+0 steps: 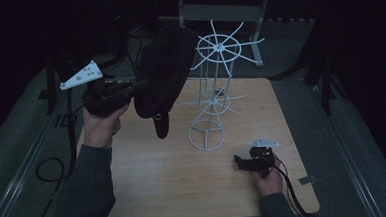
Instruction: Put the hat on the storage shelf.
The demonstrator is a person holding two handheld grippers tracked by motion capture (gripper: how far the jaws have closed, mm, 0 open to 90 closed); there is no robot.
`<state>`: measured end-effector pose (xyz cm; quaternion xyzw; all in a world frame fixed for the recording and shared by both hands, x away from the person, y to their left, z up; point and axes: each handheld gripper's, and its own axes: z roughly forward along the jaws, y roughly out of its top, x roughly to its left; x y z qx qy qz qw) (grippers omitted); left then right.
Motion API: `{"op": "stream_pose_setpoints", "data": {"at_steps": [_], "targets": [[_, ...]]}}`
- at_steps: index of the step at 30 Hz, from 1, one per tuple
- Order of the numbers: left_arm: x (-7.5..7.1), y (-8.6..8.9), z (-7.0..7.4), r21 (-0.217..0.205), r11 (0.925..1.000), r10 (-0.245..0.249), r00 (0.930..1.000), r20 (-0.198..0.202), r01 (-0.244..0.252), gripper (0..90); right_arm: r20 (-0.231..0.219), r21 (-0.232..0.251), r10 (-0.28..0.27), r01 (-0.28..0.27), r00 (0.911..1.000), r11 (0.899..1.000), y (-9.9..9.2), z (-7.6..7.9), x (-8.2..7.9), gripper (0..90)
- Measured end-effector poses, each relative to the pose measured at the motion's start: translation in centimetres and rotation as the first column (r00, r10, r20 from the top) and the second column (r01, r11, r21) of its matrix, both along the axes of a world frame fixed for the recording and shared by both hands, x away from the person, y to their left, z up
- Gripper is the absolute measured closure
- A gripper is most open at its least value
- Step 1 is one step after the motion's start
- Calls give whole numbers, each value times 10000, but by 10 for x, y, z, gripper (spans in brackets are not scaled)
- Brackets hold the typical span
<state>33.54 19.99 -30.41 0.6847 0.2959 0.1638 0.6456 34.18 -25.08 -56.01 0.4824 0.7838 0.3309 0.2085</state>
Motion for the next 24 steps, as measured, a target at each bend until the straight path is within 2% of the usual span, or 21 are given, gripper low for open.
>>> {"op": "stream_pose_setpoints", "data": {"at_steps": [6,16,24], "targets": [[4,-5,-5,314,9994,-123,9994,-335,134,779,-16,5,2,-2,10000,10000,0,0,0,125],[9,-10,-9,572,9979,-274,9972,-698,314,686,-7,7,-5,5,10000,10000,0,0,0,125],[11,-12,-10,888,9960,110,9969,-781,-40,557,-18,8,4,-4,10000,10000,0,0,0,125]]}}
